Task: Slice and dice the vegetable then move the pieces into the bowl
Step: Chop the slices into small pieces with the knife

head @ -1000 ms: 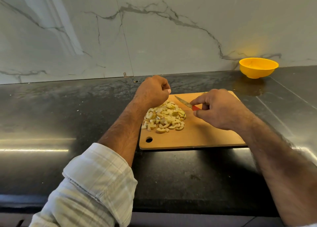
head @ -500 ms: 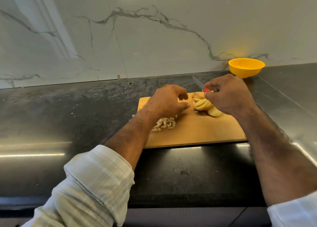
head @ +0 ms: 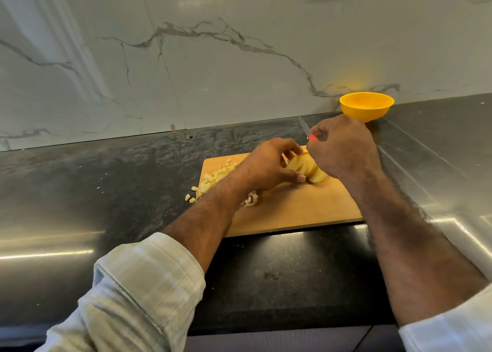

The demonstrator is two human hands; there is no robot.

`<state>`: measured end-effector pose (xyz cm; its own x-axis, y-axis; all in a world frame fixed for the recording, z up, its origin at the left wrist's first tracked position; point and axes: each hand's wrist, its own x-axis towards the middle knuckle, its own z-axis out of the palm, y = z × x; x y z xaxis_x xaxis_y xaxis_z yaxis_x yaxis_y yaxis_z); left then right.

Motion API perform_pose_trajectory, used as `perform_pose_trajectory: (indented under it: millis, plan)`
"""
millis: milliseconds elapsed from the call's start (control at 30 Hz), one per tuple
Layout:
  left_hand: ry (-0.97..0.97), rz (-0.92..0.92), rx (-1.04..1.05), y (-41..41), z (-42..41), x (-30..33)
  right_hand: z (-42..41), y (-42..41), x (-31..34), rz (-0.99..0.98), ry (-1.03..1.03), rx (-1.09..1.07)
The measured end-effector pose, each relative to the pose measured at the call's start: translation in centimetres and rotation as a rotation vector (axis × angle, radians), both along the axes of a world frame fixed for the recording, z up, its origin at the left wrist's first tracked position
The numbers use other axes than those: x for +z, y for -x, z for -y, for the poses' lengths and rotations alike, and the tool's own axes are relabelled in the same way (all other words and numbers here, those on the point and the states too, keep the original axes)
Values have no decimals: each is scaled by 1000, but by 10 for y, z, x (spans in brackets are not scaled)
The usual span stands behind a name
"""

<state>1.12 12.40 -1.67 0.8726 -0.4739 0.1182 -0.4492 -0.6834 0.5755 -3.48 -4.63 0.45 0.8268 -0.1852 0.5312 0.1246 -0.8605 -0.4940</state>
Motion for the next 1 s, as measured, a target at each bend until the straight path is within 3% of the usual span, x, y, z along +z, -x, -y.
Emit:
perform_pose_trajectory:
  millis: [233, 467, 600, 767, 867, 1000]
  plan:
    - [143, 29, 48, -8, -5, -3, -1, 1, 2, -14, 12, -11]
    - [165, 230, 126, -16, -25, 0, -3, 7, 7, -29, -28, 21]
    - [163, 347, 254, -28, -67, 8, -17, 19, 16, -289, -9, 229]
    - [348, 250, 393, -38, -93, 10, -33, 32, 12, -675, 167, 280]
    - [392, 166, 328, -34, -80, 9, -30, 37, 14, -796, 286, 250]
    - [391, 134, 209, -23, -67, 10, -23, 38, 18, -836, 251, 204]
